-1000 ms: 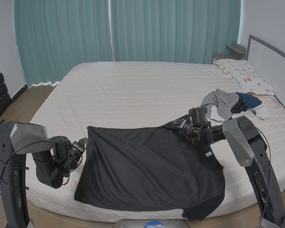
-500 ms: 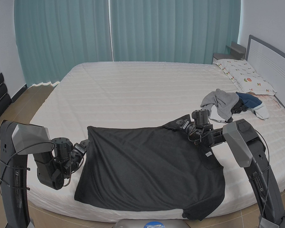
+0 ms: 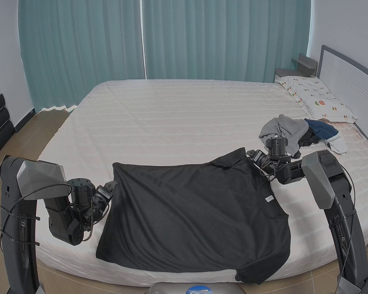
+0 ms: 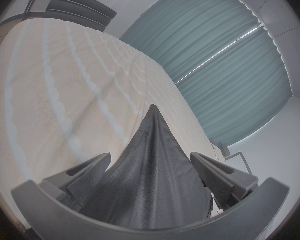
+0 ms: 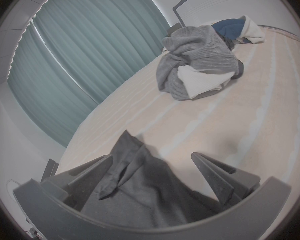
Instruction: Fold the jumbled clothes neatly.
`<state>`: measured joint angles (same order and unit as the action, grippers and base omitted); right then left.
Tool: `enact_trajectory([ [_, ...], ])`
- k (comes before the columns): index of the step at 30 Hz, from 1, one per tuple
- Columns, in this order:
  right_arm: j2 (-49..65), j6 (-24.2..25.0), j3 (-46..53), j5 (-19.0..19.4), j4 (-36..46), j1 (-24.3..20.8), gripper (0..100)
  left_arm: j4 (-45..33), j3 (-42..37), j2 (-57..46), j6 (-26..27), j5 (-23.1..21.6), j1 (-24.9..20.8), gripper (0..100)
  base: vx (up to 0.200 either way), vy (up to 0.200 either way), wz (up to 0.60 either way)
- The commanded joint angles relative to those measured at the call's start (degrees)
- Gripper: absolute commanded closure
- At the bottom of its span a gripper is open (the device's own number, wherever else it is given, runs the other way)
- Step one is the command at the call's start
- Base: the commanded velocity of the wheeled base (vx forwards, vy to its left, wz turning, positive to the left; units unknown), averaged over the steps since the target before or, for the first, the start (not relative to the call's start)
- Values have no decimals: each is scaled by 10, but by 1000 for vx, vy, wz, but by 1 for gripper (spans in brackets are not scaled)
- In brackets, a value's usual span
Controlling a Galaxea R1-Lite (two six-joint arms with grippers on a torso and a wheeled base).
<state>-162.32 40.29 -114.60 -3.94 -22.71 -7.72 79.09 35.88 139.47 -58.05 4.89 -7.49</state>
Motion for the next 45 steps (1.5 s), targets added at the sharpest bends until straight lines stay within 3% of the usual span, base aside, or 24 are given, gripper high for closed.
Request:
enact_trajectory([
  [1,-12,-1,0,0,-1,8,0,0,0,3,0,0,-1,0,0,0,0],
  [10,-20,-6,0,-18,0,10,0,0,0,3,0,0,-1,0,0,0,0],
  [11,-20,-6,0,-18,2,10,100,0,1,3,0,0,-1,0,0,0,0],
  [29,-17,-5,0,-20,14,30,100,0,2,4,4,1,-1,0,0,0,0],
  [35,25,-6,54,-19,7,33,100,0,0,3,3,0,-1,0,0,0,0],
  [37,70,-4,117,-17,3,35,100,0,-1,1,2,-1,0,0,0,0,0],
  [38,92,-4,149,-11,0,35,0,0,-2,-1,0,-1,0,0,0,0,0],
  [43,196,-4,335,4,-102,32,0,2,-27,-5,1,-6,0,0,0,0,0],
  [45,242,-5,429,43,-160,34,0,19,-43,-9,2,-6,0,0,0,0,0],
])
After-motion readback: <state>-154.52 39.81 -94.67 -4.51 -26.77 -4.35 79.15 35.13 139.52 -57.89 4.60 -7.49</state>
